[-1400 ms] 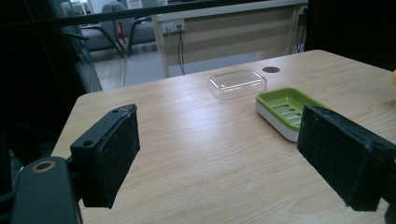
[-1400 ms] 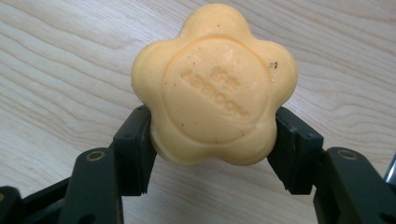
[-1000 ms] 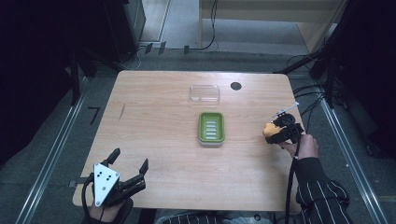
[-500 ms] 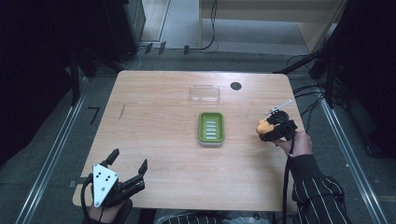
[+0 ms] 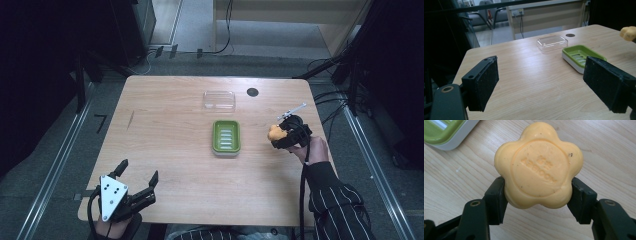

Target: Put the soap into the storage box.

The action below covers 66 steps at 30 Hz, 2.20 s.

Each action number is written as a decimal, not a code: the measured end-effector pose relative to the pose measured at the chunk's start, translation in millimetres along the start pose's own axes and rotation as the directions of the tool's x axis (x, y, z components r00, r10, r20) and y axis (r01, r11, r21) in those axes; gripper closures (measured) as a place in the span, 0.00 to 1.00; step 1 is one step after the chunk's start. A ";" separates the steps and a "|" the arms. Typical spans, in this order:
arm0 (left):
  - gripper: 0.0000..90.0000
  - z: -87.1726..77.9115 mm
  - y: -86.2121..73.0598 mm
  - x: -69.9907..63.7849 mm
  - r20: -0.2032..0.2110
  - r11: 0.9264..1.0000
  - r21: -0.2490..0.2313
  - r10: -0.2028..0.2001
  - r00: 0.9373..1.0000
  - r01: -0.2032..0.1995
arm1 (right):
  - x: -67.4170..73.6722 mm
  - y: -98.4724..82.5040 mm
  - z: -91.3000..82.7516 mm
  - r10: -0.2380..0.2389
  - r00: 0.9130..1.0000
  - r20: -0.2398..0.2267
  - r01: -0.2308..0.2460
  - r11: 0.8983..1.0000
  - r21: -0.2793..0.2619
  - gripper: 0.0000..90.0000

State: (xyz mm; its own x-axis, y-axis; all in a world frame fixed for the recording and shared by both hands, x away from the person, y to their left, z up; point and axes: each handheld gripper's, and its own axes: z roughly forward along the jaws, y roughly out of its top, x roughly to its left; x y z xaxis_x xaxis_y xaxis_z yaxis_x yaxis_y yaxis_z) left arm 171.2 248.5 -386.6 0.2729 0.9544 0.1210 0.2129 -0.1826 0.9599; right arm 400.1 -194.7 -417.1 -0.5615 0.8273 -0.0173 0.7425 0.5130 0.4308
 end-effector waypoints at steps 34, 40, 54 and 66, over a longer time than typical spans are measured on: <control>0.15 -3.9 -1.3 1.9 -0.013 1.000 -0.001 -0.015 1.000 0.015 | 30.7 45.8 9.1 -0.118 0.992 -0.038 0.116 0.992 -0.045 0.45; 0.15 -4.2 -1.3 2.1 -0.013 1.000 -0.001 -0.013 1.000 0.013 | 36.7 50.9 12.1 -0.131 0.990 -0.047 0.129 0.991 -0.046 0.45; 0.15 -4.7 -1.5 2.5 -0.014 1.000 -0.001 -0.013 1.000 0.013 | 50.1 63.1 14.4 -0.172 0.983 -0.064 0.169 0.984 -0.053 0.45; 0.15 -6.9 -2.2 3.3 -0.020 1.000 -0.001 -0.014 1.000 0.014 | 63.8 75.5 21.9 -0.209 0.974 -0.082 0.206 0.977 -0.048 0.45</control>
State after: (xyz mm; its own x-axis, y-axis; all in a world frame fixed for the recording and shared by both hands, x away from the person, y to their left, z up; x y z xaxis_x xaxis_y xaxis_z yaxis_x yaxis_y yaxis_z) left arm 165.2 253.7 -386.6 0.2508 0.9614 0.1129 0.2159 -0.1692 0.9616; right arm 428.3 -98.2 -405.4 -0.7324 0.6801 -0.0327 0.5928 0.6605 0.4607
